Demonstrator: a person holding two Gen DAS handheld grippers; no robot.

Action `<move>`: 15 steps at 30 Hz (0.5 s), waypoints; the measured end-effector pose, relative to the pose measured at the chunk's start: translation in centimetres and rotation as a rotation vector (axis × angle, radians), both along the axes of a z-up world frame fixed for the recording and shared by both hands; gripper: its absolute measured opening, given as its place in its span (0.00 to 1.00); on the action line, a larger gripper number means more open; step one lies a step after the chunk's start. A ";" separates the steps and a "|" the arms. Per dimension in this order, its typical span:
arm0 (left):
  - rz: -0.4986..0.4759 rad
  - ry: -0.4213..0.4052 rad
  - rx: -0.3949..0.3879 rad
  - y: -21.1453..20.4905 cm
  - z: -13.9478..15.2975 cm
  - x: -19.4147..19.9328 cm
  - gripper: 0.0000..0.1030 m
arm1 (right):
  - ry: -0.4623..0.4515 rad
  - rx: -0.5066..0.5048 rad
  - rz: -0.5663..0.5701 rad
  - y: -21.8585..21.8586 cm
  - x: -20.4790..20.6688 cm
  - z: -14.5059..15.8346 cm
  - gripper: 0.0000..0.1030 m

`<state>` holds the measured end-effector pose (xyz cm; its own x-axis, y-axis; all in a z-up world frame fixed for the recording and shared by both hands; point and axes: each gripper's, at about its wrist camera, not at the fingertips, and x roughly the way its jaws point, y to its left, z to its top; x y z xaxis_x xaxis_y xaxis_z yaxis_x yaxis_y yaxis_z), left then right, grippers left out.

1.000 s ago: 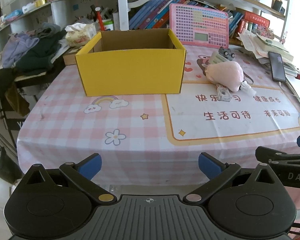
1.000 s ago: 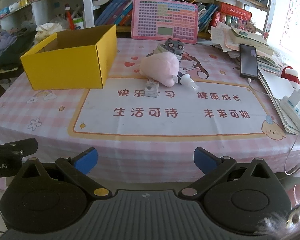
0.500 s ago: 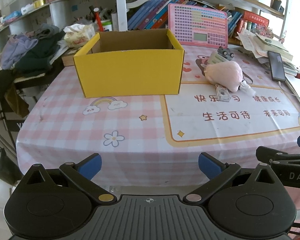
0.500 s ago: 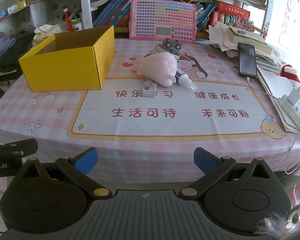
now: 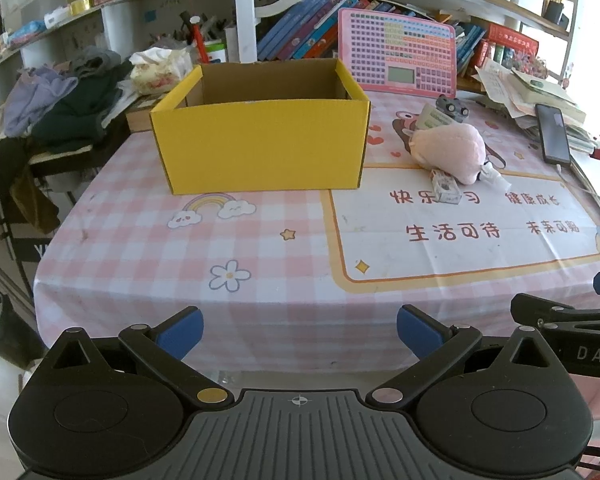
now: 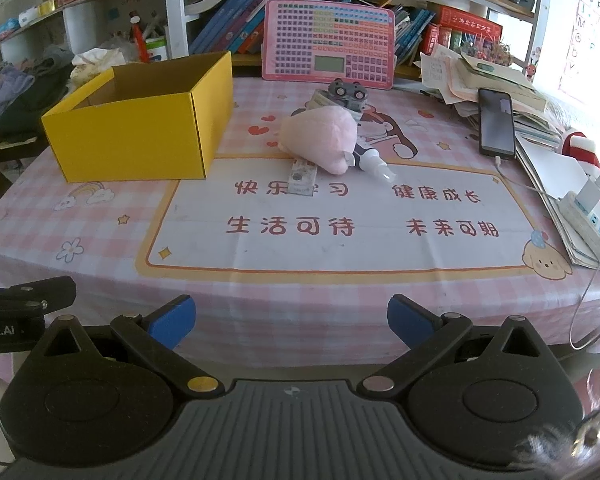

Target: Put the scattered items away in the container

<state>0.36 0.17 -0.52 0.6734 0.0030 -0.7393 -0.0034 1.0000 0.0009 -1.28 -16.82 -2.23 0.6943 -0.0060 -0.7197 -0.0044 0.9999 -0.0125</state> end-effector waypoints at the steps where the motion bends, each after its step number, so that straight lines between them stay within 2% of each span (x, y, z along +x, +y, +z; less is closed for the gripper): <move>1: -0.001 0.000 0.000 0.0 0.0 0.0 1.00 | 0.000 0.000 0.000 0.0 0.0 0.0 1.00; 15: -0.002 -0.001 0.001 0.0 0.2 -0.1 1.00 | -0.006 0.003 -0.002 0.0 -0.2 0.0 1.00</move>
